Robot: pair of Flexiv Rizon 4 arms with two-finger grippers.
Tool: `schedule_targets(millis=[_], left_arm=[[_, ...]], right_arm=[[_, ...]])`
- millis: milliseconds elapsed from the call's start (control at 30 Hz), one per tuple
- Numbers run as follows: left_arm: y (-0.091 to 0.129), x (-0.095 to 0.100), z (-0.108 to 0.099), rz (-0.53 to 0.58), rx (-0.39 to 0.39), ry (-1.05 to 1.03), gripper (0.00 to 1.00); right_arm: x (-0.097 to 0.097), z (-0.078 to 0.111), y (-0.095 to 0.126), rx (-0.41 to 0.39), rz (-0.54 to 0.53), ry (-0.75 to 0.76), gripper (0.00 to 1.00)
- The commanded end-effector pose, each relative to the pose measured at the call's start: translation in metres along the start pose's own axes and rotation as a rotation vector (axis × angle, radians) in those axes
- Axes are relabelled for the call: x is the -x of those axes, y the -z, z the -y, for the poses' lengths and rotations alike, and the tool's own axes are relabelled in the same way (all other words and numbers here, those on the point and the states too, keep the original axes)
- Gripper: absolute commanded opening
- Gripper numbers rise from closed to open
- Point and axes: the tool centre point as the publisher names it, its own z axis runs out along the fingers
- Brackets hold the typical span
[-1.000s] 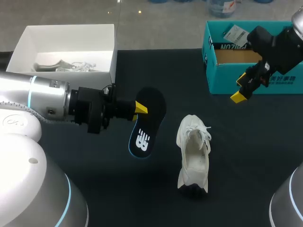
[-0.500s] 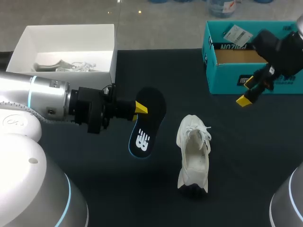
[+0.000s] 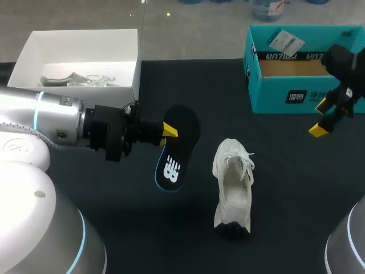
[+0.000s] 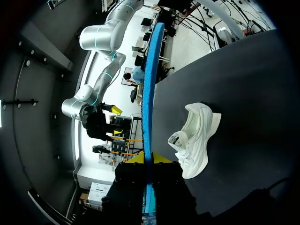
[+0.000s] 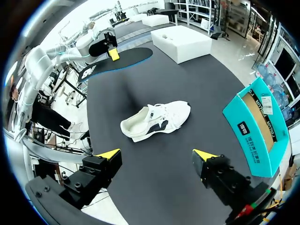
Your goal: Take the shoe out of the shoebox, open the shoe tongue, remove and reinsert the insole, then place the shoe into the shoebox
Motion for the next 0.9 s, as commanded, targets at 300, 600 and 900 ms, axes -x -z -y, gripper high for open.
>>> schedule_targets(millis=[300, 600, 900], left_arm=[[-0.005, -0.010, 0.012, -0.055, -0.016, 0.027, 0.00], [-0.025, -0.047, 0.060, -0.171, -0.103, 0.106, 0.00], [-0.062, -0.062, 0.091, -0.219, -0.165, 0.219, 0.00]], right_arm=[[0.001, 0.006, 0.006, -0.005, -0.007, -0.005, 1.00], [0.001, 0.006, 0.006, -0.005, -0.007, -0.005, 1.00], [0.001, 0.006, 0.006, -0.005, -0.007, -0.005, 1.00]])
